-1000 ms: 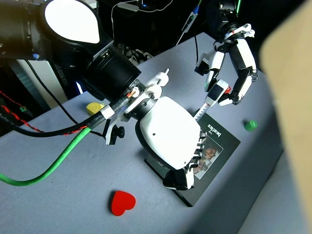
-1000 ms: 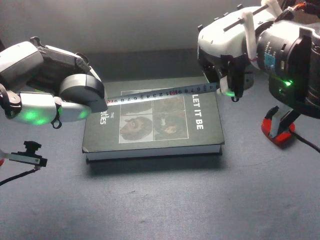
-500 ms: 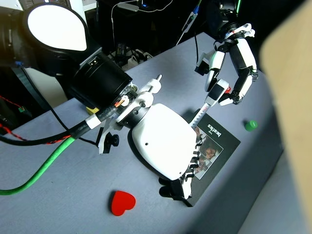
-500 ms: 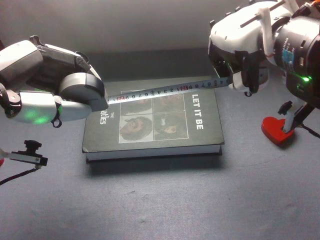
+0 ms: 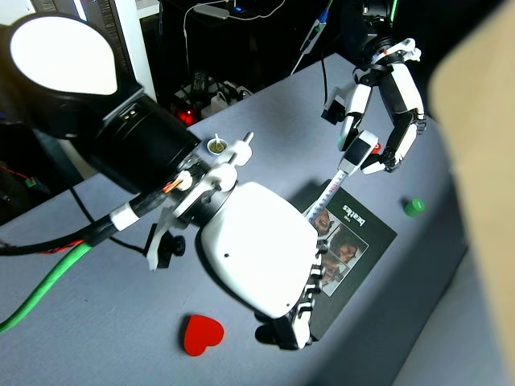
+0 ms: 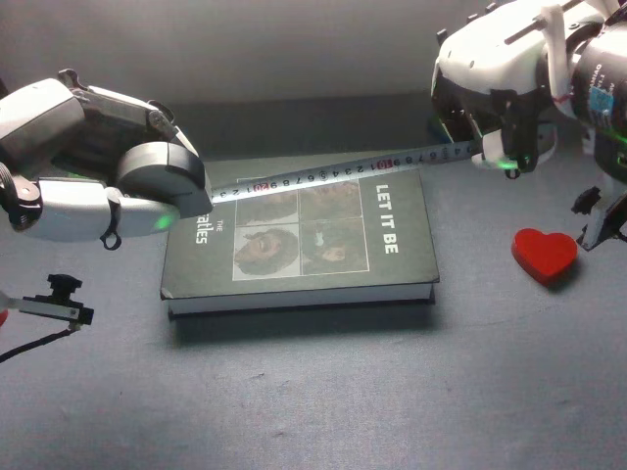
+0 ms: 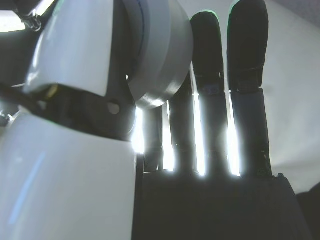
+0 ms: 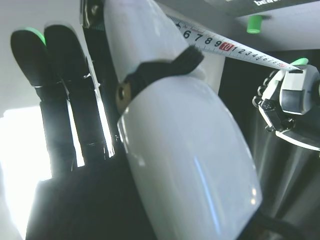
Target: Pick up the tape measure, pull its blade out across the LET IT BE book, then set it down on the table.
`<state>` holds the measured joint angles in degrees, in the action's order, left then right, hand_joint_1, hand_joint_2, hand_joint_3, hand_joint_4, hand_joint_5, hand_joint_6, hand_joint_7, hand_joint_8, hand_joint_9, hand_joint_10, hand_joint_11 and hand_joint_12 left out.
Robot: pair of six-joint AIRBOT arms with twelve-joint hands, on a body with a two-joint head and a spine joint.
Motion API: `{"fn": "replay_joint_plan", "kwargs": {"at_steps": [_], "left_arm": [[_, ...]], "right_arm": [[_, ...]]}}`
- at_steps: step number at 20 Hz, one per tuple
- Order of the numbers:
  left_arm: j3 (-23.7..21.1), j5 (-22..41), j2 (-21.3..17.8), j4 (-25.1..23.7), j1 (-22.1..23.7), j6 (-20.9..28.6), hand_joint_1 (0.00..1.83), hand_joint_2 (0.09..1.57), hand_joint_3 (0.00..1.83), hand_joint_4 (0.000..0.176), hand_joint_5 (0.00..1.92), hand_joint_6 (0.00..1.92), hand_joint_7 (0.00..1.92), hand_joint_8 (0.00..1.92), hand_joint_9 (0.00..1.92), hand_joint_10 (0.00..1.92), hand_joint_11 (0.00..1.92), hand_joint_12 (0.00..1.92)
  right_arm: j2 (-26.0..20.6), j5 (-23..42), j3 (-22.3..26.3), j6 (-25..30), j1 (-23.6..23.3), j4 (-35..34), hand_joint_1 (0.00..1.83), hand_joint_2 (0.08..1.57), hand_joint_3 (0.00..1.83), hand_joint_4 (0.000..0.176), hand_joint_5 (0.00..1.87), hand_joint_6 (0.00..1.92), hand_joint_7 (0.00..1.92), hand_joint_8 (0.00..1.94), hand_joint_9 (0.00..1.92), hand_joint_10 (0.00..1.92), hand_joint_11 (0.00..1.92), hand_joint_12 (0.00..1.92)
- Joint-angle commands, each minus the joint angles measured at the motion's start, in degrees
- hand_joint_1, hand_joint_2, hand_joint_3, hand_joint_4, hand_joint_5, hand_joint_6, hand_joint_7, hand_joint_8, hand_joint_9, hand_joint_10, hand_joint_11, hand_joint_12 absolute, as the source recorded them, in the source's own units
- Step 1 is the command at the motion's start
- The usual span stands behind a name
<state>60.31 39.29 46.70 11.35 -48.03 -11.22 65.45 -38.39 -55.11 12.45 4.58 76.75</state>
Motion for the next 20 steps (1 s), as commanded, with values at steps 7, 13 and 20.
{"fn": "replay_joint_plan", "kwargs": {"at_steps": [7,13,20], "left_arm": [[0.43,6.62,-0.18,0.84,0.3,0.27,1.38,1.1,0.0,0.0,0.95,0.81,1.01,0.95,0.95,1.26,0.94,1.1],[0.51,6.62,-0.18,0.84,0.41,0.28,1.38,1.1,0.0,0.0,0.96,0.79,1.0,0.98,0.95,1.25,0.96,1.1],[0.48,6.65,-0.18,0.84,0.35,0.28,1.38,1.11,0.0,0.0,0.93,0.82,0.99,0.99,0.95,1.27,0.96,1.1]], "right_arm": [[-2.07,-0.64,-2.5,-2.28,0.57,4.71,1.36,1.14,0.0,0.0,0.77,1.22,1.07,0.86,0.82,1.27,0.69,1.29],[-2.95,0.59,-3.83,-2.64,1.25,4.79,1.36,1.15,0.0,0.0,0.78,1.23,1.06,0.87,0.81,1.28,0.67,1.29],[-3.35,1.69,-5.13,-2.63,1.46,4.88,1.25,1.15,0.0,0.0,0.79,1.23,1.06,0.89,0.86,0.89,0.7,1.29]]}}
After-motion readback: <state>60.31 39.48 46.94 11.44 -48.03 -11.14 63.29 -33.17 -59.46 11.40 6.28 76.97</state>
